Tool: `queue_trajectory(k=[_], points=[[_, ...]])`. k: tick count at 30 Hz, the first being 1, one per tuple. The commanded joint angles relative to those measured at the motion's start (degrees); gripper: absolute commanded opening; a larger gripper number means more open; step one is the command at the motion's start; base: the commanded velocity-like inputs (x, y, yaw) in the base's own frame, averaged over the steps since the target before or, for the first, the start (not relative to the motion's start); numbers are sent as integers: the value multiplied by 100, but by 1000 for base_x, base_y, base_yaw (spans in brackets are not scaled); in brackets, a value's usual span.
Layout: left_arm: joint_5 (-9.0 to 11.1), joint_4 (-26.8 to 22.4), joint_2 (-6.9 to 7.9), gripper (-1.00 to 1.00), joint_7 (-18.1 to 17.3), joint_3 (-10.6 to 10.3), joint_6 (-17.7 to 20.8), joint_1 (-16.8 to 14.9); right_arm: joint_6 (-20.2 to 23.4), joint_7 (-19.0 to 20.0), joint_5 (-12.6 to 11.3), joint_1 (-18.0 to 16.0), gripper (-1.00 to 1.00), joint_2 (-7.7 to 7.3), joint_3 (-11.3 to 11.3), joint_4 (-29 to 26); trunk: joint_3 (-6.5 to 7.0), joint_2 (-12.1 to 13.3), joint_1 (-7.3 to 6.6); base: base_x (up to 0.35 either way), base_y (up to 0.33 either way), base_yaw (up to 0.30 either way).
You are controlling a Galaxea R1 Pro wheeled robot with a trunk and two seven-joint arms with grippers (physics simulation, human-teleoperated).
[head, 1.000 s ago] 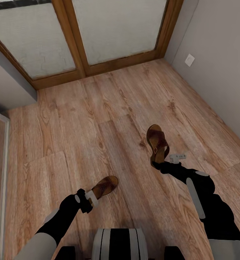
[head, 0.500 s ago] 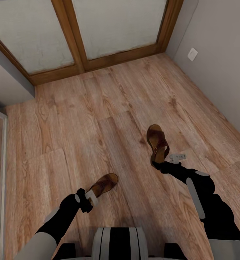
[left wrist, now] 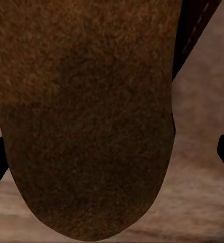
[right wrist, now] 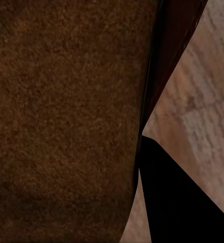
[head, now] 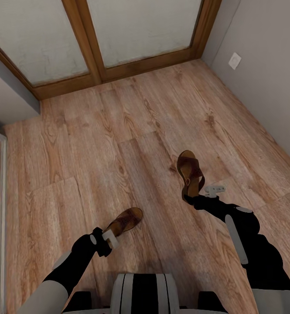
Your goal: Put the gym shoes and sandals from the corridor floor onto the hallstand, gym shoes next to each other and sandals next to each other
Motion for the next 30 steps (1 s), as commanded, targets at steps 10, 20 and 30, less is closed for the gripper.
queue_trajectory(k=[10,20,30], points=[[-41,-10,6,100,-7,-1,24,-12,41,-17,-62,-3,-100,0,-6,-5,-8,-2,-1,0,0,0],[-30,-19,-15,-100,291,206,47,-18,41,-17,-60,-3,-100,3,-6,-5,-8,-2,-1,0,0,0],[-28,-19,-15,-100,290,206,47,-18,41,-17,-62,-3,-100,2,-6,-4,-8,-2,-1,0,0,0]])
